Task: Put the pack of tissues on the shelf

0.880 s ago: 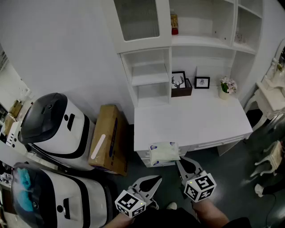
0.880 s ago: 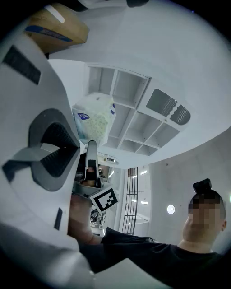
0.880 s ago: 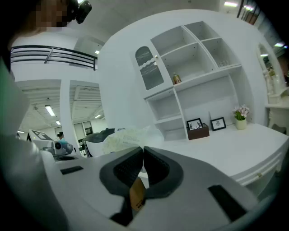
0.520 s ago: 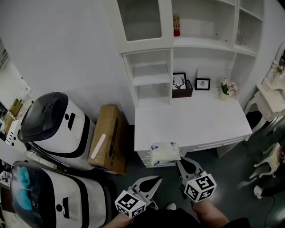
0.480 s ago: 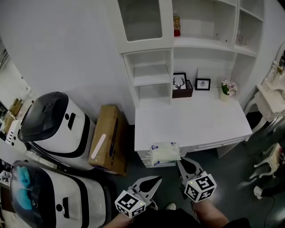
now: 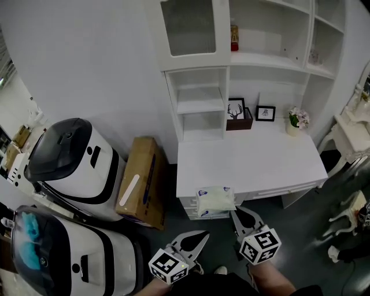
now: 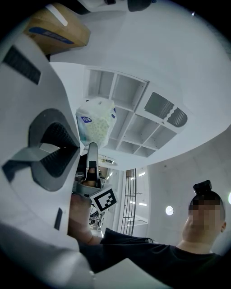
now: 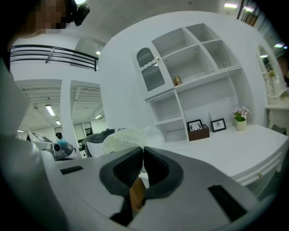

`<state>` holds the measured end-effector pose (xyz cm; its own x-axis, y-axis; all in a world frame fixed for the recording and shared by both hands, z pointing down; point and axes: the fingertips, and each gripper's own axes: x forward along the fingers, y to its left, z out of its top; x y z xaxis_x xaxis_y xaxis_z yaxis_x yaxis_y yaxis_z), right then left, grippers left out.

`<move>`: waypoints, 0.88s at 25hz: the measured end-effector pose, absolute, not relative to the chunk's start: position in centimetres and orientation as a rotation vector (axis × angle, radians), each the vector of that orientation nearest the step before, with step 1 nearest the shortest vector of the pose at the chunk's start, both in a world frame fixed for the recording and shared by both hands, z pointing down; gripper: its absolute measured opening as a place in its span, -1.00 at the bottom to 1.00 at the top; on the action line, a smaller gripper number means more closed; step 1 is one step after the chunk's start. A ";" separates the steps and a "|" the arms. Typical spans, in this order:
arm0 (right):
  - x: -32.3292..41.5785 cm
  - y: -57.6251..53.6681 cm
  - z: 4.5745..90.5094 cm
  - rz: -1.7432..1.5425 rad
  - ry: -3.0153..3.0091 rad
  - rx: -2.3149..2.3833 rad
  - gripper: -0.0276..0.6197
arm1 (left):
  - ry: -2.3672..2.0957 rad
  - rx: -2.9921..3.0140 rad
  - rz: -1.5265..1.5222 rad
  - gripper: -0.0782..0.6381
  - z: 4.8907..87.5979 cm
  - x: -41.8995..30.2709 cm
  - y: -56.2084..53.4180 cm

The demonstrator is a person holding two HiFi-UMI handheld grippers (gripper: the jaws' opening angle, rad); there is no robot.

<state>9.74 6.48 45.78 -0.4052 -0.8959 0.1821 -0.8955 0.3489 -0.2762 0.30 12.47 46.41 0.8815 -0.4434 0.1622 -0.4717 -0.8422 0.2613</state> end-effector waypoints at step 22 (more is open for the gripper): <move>9.5 4.2 46.3 -0.552 2.561 -1.743 -0.89 | -0.663 2.729 0.134 -0.77 46.8 -0.7 10.5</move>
<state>9.51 4.23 46.26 -0.3862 -0.9008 0.1983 -0.9025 0.3247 -0.2830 -0.68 10.49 46.82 0.8875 -0.4297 0.1665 -0.4606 -0.8378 0.2932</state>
